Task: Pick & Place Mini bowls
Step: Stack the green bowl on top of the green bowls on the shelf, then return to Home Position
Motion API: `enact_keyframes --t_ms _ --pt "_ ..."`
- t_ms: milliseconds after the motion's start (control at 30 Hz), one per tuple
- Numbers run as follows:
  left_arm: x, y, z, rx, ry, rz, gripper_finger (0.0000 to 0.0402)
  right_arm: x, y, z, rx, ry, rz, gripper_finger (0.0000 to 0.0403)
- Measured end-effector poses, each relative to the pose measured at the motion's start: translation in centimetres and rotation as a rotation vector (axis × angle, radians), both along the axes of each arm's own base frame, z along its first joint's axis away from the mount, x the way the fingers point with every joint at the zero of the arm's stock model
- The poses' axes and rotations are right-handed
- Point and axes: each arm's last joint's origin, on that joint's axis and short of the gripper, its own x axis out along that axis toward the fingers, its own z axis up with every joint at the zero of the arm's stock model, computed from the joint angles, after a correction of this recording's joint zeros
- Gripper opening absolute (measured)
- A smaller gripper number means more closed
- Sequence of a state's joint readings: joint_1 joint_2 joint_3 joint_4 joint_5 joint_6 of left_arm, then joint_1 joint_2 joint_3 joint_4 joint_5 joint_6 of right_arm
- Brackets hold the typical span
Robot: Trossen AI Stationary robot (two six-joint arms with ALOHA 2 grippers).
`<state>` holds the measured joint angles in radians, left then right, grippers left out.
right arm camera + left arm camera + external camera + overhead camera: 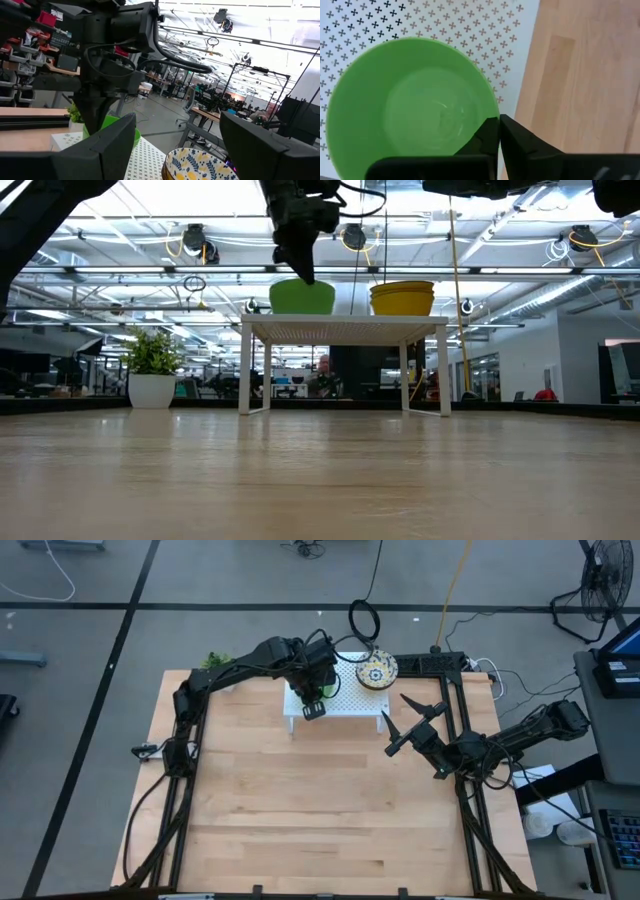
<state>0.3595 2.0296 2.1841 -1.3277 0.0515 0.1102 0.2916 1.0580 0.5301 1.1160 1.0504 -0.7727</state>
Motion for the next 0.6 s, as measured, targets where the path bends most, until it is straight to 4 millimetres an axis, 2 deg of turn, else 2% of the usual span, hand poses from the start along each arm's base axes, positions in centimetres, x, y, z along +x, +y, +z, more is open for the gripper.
enact_keyframes --t_ms 167,333,467,600 --pt "0.0 0.0 0.0 0.003 0.002 0.002 0.0047 0.0 0.0 0.0 -0.001 0.001 -0.001 0.0274" --pt "-0.3 0.2 0.3 0.081 0.027 0.037 0.0076 0.0 0.0 0.0 -0.001 0.001 -0.001 0.0274" --pt "-0.8 0.2 1.0 0.133 0.020 0.059 0.0086 0.0 0.0 0.0 0.000 0.000 -0.001 0.0274" --pt "-1.5 -0.1 2.7 0.159 -0.029 0.071 0.0087 0.0 0.0 0.0 0.001 -0.001 -0.001 0.0274"
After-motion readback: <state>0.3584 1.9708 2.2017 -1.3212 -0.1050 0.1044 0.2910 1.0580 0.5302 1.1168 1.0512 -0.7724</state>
